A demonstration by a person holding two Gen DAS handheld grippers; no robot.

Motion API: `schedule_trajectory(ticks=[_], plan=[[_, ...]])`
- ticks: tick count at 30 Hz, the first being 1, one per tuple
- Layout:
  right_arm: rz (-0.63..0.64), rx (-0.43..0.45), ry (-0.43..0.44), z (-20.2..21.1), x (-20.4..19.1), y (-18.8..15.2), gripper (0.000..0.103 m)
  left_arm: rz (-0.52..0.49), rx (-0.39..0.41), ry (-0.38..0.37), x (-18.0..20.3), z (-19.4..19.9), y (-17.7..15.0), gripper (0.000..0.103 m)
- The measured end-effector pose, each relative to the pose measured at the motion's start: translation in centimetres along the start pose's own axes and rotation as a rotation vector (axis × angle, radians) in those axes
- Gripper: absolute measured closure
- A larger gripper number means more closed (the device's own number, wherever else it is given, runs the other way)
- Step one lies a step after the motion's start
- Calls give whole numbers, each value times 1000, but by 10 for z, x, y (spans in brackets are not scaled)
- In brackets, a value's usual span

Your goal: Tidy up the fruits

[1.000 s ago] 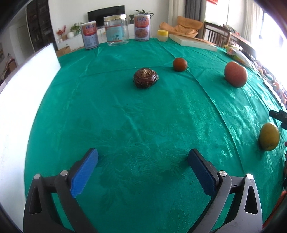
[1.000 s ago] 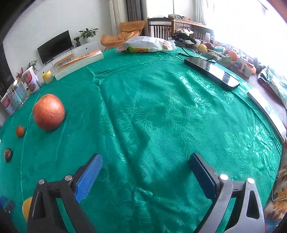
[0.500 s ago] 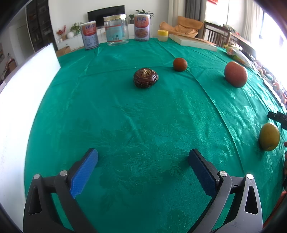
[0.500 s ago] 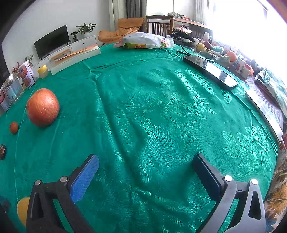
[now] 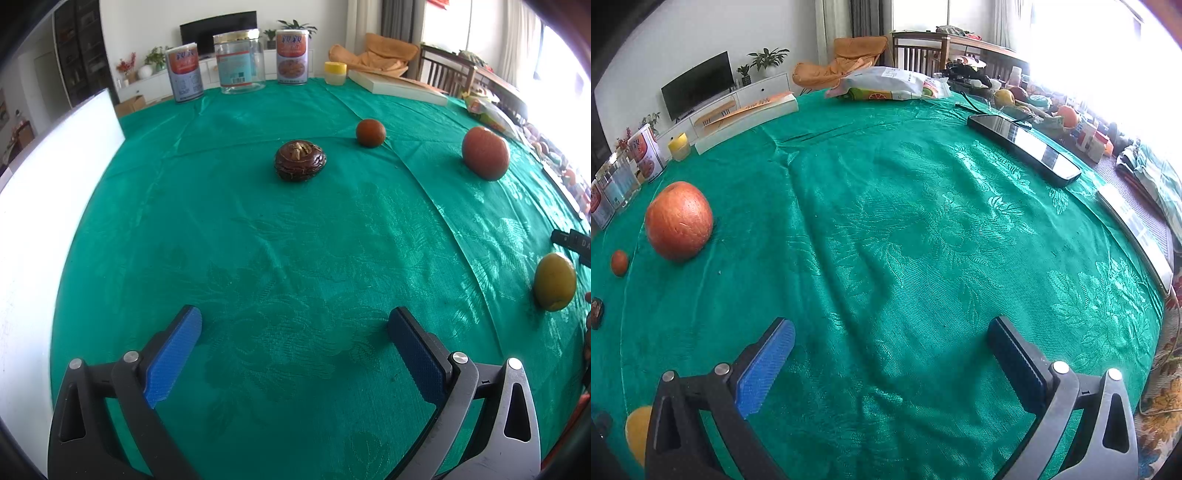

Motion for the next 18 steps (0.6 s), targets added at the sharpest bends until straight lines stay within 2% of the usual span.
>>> schedule_trajectory(ticks=[18], plan=[[0, 0, 0, 0, 0, 0, 0, 4, 1, -10, -1, 0, 0, 1]])
Point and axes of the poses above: each gripper's, at about its wrist camera, not at the fingertips, and z roughly against the way its jaws point, x to its right, y to its top, the point moved 1 cm from there along -z, roughly the way its jaws point, and after that the axes turned 5 degrees about -z, right-handed, at the moved point
